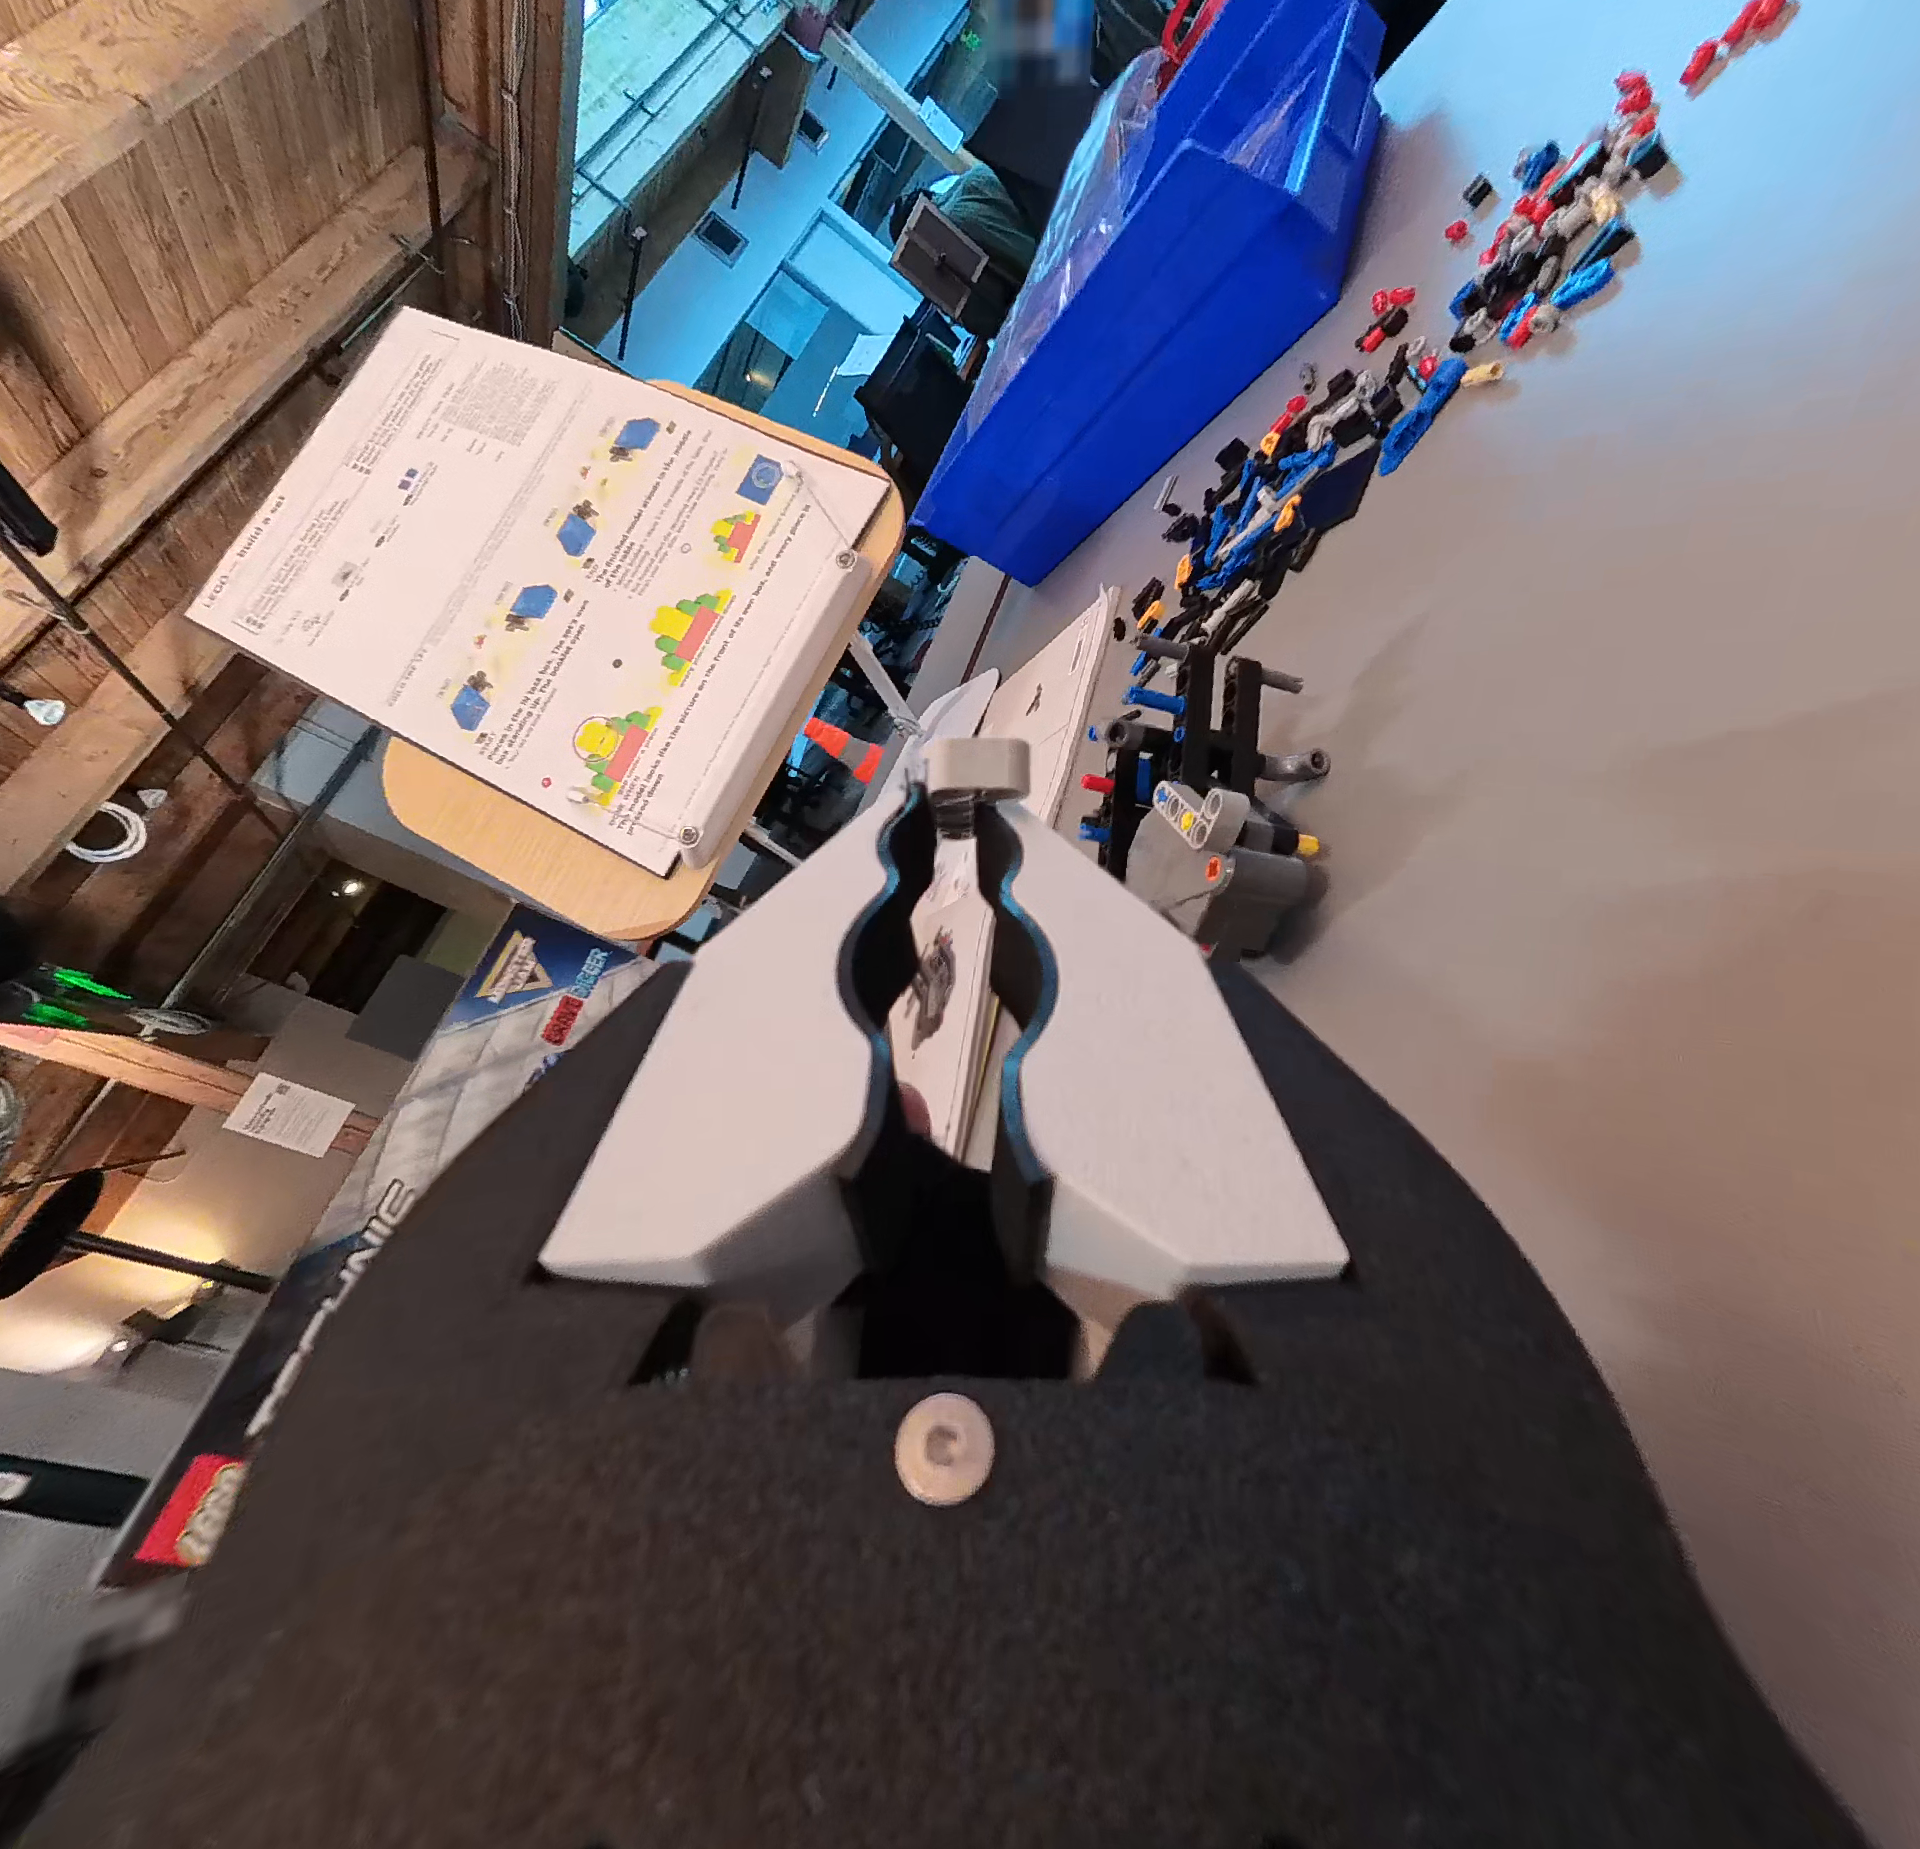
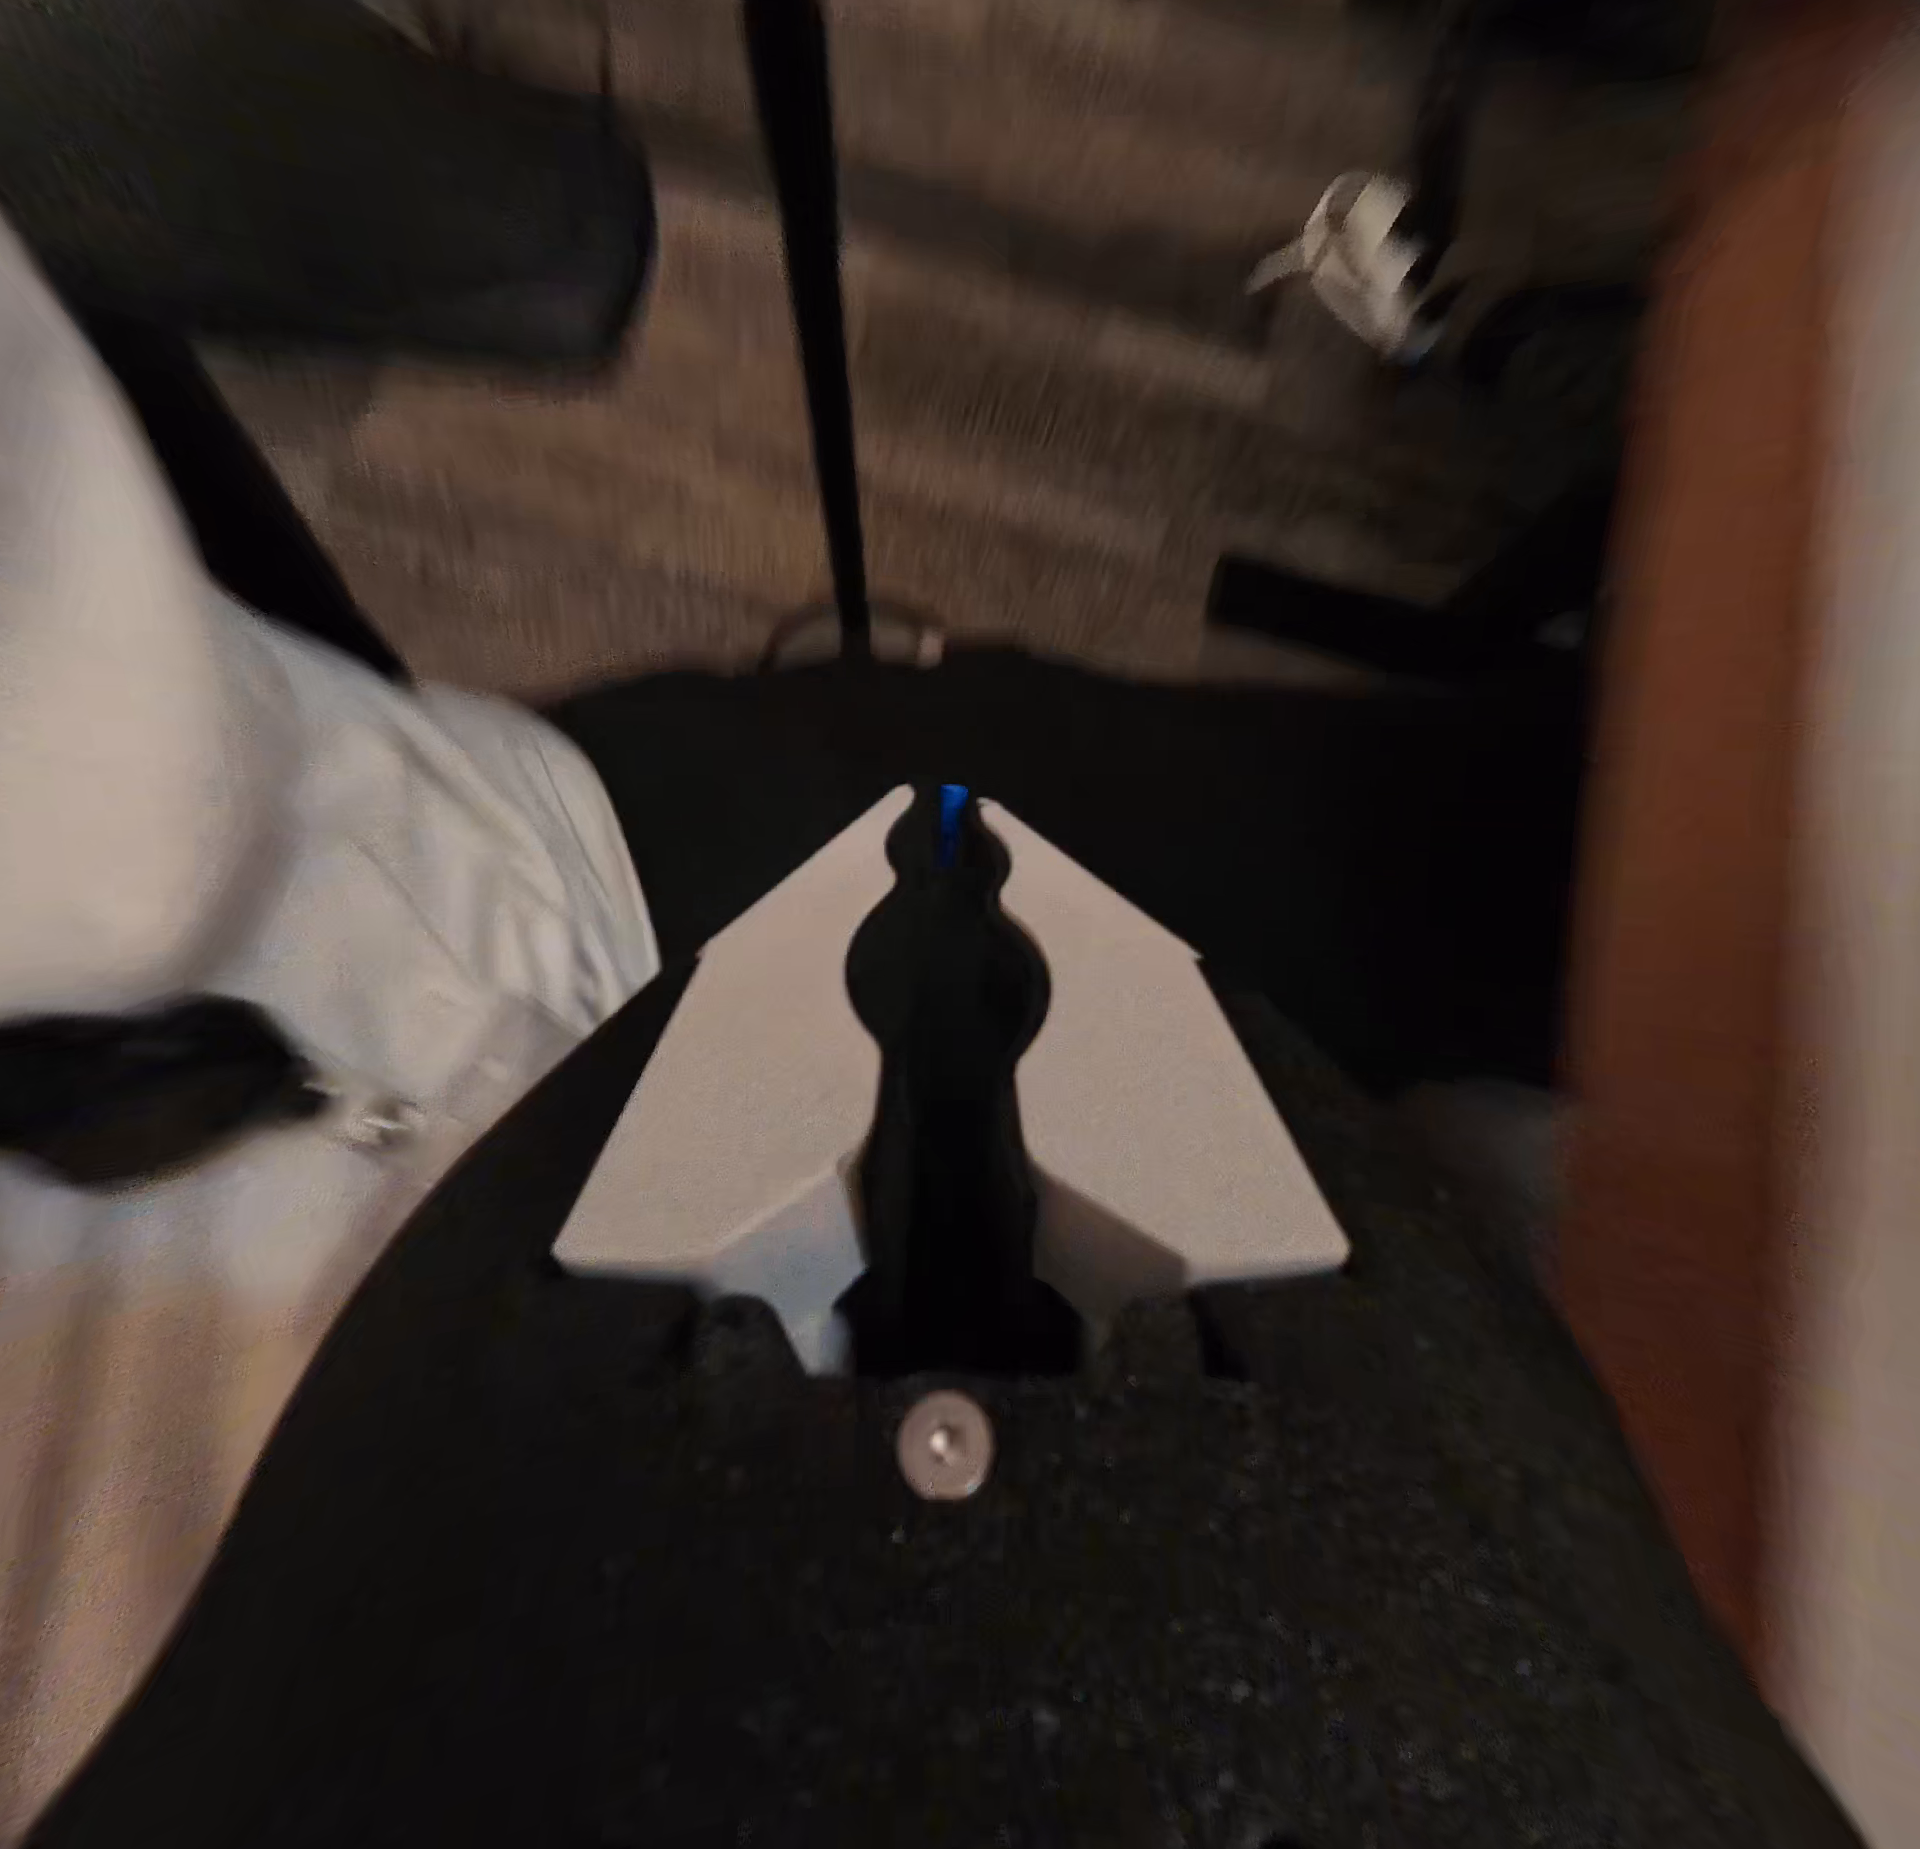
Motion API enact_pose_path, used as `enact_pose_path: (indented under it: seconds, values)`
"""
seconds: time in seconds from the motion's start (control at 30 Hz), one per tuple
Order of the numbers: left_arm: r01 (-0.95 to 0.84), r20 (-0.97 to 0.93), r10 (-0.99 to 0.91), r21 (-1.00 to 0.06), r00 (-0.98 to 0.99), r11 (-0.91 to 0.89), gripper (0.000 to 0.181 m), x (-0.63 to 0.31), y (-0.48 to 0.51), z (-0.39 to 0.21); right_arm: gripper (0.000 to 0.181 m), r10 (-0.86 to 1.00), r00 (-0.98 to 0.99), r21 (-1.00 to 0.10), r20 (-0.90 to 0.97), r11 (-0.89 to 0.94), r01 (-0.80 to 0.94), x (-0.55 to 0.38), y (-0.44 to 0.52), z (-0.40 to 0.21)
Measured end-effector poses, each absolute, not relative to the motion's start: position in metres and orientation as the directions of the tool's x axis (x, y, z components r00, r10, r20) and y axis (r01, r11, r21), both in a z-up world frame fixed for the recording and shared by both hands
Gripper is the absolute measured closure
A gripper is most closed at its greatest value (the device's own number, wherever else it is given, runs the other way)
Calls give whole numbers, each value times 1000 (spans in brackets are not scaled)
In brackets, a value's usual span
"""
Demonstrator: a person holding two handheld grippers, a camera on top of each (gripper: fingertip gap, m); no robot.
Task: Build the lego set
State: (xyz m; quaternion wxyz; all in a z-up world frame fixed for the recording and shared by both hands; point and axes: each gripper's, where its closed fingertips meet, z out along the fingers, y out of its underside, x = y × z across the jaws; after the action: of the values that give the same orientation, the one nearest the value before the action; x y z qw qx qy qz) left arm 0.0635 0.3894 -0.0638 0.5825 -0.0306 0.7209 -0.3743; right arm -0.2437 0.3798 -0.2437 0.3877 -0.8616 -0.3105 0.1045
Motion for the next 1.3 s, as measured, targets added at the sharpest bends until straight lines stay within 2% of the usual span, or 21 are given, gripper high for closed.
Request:
enact_pose_path:
  seconds: [0.1,0.17,0.27,0.33,0.47,0.67,1.3]
  values:
    - [404,-739,-554,-674,-383,619,175,57,384,-53,177,425,904,-916,38,-347,202,-197,383,-123]
    - [417,-664,-611,-747,-431,517,175,50,381,-41,178,252,968,-982,-14,-187,35,-129,373,-50]
    - [433,-547,-672,-829,-499,353,175,37,372,-22,178,87,979,-980,-186,59,-191,-29,350,19]
    - [419,-452,-699,-877,-554,236,176,31,363,-12,179,39,968,-950,-247,189,-250,16,340,41]
    - [385,-361,-738,-911,-570,148,176,35,349,-5,179,72,938,-902,-339,261,-345,43,347,40]
    - [300,-190,-772,-954,-606,0,176,52,347,-1,179,86,926,-887,-368,266,-377,49,362,20]
    - [208,-67,-764,-974,-642,-89,175,64,357,-9,178,38,936,-900,-350,266,-347,65,370,5]
